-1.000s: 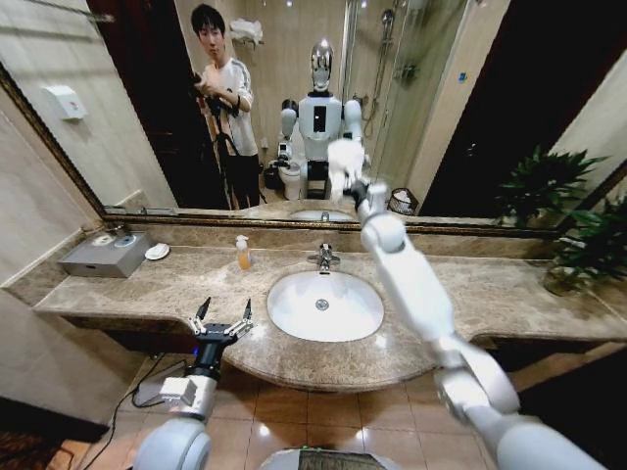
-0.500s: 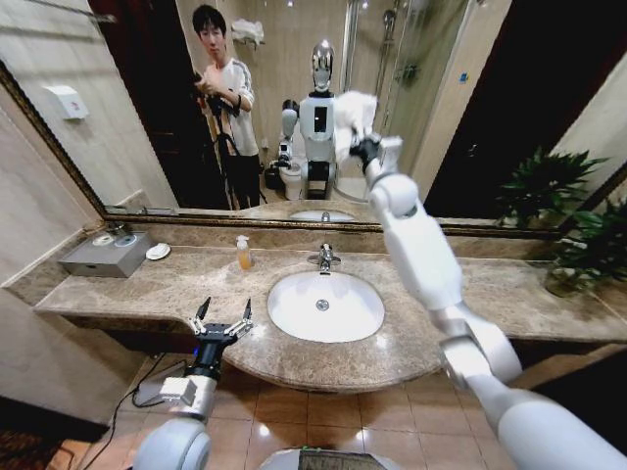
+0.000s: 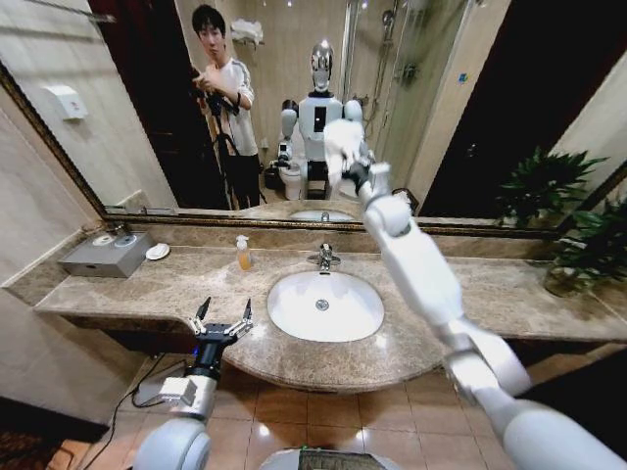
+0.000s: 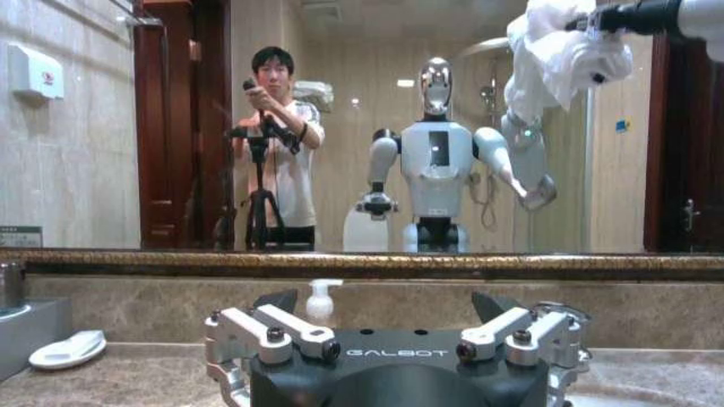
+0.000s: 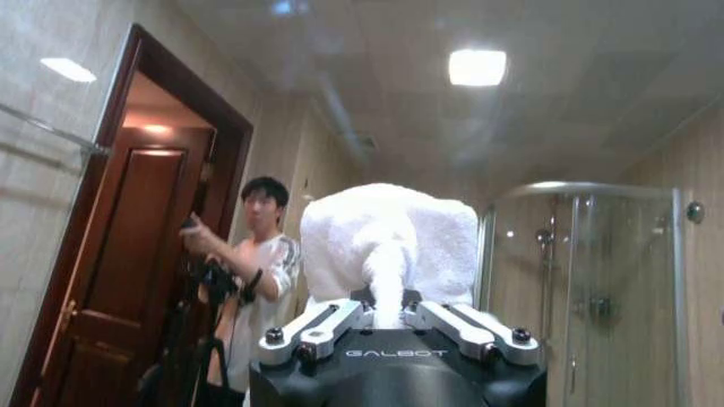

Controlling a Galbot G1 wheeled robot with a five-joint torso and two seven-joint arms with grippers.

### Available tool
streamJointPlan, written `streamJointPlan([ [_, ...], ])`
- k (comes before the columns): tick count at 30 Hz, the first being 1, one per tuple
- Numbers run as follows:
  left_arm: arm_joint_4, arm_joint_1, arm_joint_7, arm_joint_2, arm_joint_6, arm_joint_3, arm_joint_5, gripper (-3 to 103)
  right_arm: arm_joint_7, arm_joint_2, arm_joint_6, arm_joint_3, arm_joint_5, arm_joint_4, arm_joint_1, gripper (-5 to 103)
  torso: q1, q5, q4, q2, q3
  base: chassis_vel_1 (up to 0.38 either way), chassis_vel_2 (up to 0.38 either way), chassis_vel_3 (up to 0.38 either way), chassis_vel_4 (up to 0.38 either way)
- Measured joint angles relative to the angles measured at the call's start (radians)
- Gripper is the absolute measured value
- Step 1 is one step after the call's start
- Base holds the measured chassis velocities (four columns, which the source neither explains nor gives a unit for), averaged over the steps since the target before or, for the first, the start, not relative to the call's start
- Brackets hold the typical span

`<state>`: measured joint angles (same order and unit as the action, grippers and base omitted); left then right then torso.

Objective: Pick up the towel from the sink counter and wipe the mirror surface.

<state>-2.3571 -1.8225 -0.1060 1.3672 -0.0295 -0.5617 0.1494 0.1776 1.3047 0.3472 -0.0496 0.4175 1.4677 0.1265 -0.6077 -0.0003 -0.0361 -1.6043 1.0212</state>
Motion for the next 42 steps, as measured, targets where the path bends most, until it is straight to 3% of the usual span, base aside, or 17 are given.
streamJointPlan([
  [6,0.000,0.000,0.000,0.000,0.000,0.000,0.000,100,0.000,-0.012,-0.003,0.009,-0.010,0.024,0.070,9,0.000,0.0001,0.0003,0.000,0.000,0.000,0.000,0.000,0.000],
  [14,0.000,0.000,0.000,0.000,0.000,0.000,0.000,100,-0.008,-0.010,-0.036,0.002,-0.073,0.112,0.303,9,0.000,0.0004,0.0002,0.000,0.000,0.000,0.000,0.000,0.000],
  [19,0.000,0.000,0.000,0.000,0.000,0.000,0.000,100,0.004,-0.010,-0.053,-0.016,-0.046,0.210,0.400,9,0.000,0.0002,0.0001,0.000,0.000,0.000,0.000,0.000,0.000],
  [42,0.000,0.000,0.000,0.000,0.000,0.000,0.000,100,0.007,0.005,-0.021,-0.020,-0.104,0.277,0.453,9,0.000,0.0002,0.0003,0.000,0.000,0.015,0.016,-0.017,-0.019],
])
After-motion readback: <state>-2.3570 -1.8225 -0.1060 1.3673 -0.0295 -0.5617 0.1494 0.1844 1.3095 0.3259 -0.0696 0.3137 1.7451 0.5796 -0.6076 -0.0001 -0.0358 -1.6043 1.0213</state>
